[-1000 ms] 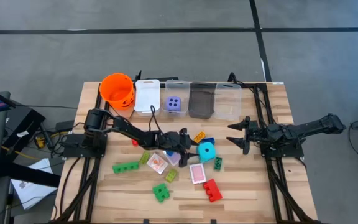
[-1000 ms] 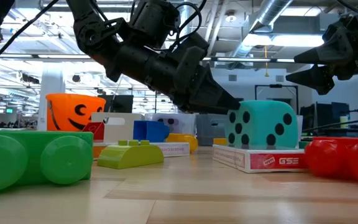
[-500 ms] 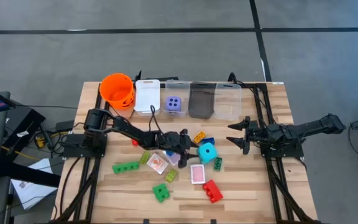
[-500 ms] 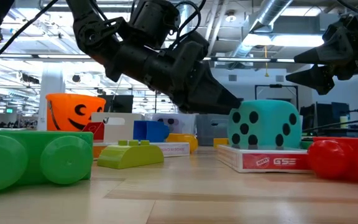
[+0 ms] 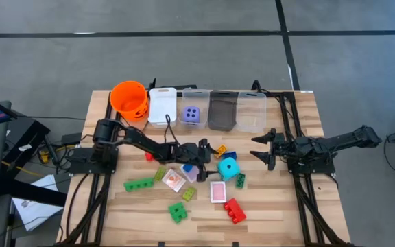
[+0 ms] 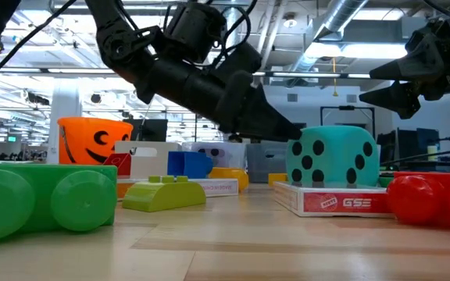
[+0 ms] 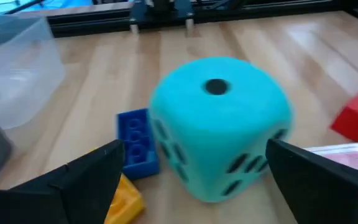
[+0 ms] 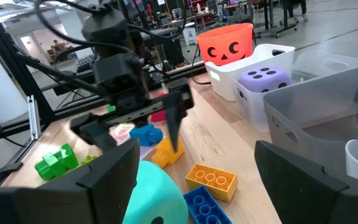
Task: Pick & Place Toys
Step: Put the blue dice into the left transparent bin, then put the left blue game piece into the white bin
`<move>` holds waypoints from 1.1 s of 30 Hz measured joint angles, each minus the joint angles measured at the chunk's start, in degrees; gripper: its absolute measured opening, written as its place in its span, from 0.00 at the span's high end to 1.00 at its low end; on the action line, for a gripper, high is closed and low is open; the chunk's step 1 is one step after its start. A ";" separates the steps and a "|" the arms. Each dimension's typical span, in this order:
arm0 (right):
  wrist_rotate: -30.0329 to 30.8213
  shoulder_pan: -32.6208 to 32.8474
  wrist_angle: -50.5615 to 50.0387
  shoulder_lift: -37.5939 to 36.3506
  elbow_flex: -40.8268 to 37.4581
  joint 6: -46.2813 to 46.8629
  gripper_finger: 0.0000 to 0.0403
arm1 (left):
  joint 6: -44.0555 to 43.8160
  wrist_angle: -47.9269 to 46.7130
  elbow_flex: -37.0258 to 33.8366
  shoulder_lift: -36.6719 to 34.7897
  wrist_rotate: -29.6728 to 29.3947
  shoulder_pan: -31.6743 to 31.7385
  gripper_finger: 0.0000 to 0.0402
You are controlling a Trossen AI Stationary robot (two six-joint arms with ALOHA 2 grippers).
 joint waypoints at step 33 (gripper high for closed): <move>0.02 0.00 0.03 0.01 0.00 -0.01 0.23 | -40.53 -54.12 0.11 -26.65 0.72 -0.86 0.07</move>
